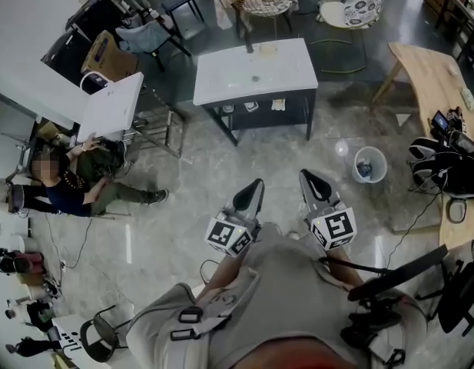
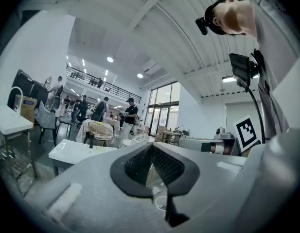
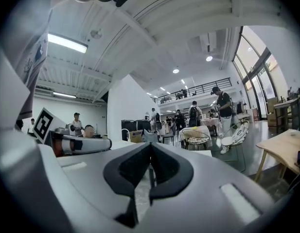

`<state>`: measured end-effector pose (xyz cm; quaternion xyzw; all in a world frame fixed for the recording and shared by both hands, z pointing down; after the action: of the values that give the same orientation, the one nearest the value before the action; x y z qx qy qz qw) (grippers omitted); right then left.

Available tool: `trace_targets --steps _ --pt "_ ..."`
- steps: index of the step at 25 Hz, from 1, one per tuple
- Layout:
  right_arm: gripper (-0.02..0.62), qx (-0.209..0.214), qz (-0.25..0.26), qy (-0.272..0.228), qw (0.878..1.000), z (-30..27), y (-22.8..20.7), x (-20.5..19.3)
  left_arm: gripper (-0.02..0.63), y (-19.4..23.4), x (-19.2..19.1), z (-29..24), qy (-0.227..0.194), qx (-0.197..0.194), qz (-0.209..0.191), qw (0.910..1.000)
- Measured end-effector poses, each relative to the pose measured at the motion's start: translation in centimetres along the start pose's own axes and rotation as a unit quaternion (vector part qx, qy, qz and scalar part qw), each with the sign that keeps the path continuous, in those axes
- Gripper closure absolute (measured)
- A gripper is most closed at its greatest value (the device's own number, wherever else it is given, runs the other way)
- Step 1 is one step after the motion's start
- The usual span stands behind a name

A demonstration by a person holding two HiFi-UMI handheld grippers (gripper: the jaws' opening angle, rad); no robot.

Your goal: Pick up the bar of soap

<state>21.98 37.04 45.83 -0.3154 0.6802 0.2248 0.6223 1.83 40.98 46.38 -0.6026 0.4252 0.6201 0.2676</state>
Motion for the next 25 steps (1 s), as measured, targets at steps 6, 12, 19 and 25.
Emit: trace_targets --steps 6,12,19,25 --pt "0.593 -0.005 -0.014 0.010 1.000 1.1 -0.5 -0.9 0.612 0.0 -0.2 0.9 0.003 0.019 0.004 0.9998" --pt "0.593 -0.020 -0.022 0.014 0.999 1.4 -1.7 -1.2 0.612 -0.2 0.3 -0.1 -0.006 0.008 -0.008 0.9999" --pt "0.593 -0.033 -0.019 0.005 0.999 -0.4 -2.4 -0.3 0.612 1.6 1.2 -2.2 -0.011 -0.010 -0.016 0.9998" --pt "0.594 -0.040 -0.011 0.009 0.999 -2.9 -4.0 0.1 0.612 3.8 1.3 -5.0 -0.023 -0.028 -0.019 0.9992"
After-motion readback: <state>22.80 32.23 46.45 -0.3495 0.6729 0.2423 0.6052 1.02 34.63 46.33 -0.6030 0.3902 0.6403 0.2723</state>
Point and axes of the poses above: the fingertips, and each gripper's own axes: z backward along the fingers, y to its left, x out of its top, the point moved 8 cm from there along z, backward along the fingers, and after that the axes turned 5 degrees about y, right-handed, at the moved point
